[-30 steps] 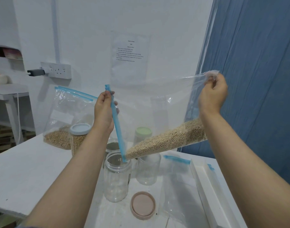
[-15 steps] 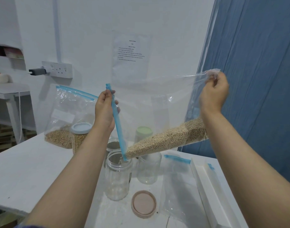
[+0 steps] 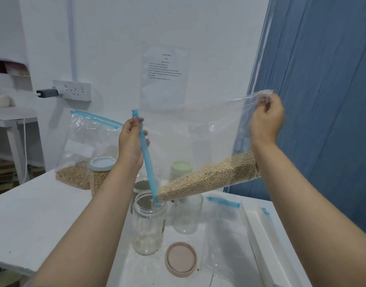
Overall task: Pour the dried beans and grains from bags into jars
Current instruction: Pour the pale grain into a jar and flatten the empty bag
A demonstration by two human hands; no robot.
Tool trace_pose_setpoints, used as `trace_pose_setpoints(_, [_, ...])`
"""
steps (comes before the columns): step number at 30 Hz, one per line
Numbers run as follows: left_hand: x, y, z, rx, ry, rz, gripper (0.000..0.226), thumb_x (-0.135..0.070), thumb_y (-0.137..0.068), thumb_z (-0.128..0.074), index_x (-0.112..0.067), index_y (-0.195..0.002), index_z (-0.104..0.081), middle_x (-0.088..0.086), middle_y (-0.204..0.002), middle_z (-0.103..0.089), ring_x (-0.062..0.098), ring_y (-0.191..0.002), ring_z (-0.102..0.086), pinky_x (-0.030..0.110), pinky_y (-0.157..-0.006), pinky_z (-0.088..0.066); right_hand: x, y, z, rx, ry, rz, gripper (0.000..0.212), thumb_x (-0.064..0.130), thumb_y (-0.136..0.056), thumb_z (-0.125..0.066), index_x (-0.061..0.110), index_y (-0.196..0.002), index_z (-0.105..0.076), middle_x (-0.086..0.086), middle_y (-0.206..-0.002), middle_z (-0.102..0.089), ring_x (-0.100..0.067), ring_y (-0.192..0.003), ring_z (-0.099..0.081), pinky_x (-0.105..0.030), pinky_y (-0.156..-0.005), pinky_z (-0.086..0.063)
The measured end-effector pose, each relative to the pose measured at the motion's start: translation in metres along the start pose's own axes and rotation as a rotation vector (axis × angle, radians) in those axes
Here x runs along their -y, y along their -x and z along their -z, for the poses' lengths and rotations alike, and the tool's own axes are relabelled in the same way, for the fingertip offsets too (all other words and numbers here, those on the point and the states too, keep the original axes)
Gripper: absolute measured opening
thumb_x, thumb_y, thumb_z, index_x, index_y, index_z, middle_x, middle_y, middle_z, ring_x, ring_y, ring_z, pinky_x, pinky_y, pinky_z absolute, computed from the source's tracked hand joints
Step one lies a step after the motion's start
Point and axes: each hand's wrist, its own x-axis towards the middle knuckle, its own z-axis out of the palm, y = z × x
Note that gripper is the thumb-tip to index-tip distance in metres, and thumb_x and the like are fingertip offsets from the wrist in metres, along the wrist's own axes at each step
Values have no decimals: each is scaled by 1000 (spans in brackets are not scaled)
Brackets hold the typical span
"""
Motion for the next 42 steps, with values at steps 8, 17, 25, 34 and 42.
trace_pose_setpoints(8, [1, -3, 1, -3, -6, 4, 21, -31, -104, -46, -22, -92, -60, -11, -93, -57, 7, -64, -47, 21, -53, -40, 2, 0, 0, 2, 33, -7, 29, -1, -97, -40, 20, -89, -59, 5, -89, -58, 4, -73, -49, -8, -70, -39])
trace_pose_setpoints(17, [0, -3, 1, 5, 5, 6, 22, -30, -104, -46, -21, -90, -60, -10, -94, -55, 7, -63, -47, 21, -53, -39, 4, 0, -1, -3, 38, -19, 35, 0, -97, -39, 27, -81, -54, 15, -76, -50, 5, -68, -45, -9, -67, -36])
trace_pose_setpoints(25, [0, -4, 1, 7, 1, 7, 22, -29, -105, -45, -22, -89, -60, -10, -93, -55, 7, -63, -47, 22, -53, -39, 5, 1, -2, -3, 34, -29, 40, 1, -98, -39, 33, -77, -52, 17, -78, -51, 5, -70, -45, -8, -66, -37])
trace_pose_setpoints(34, [0, -3, 2, 1, 4, 0, 22, -30, -105, -45, -22, -91, -59, -10, -93, -55, 7, -65, -47, 22, -55, -40, 7, -1, -3, 6, 40, -14, 40, 3, -99, -40, 34, -78, -52, 18, -82, -52, -2, -82, -50, -7, -69, -39])
trace_pose_setpoints(42, [-1, -1, 3, -7, 6, 3, 22, -30, -105, -45, -22, -90, -60, -9, -93, -54, 7, -64, -47, 22, -54, -40, 12, -2, -4, 11, 33, 14, 29, 0, -98, -40, 21, -89, -58, 5, -93, -59, -6, -87, -53, -6, -72, -40])
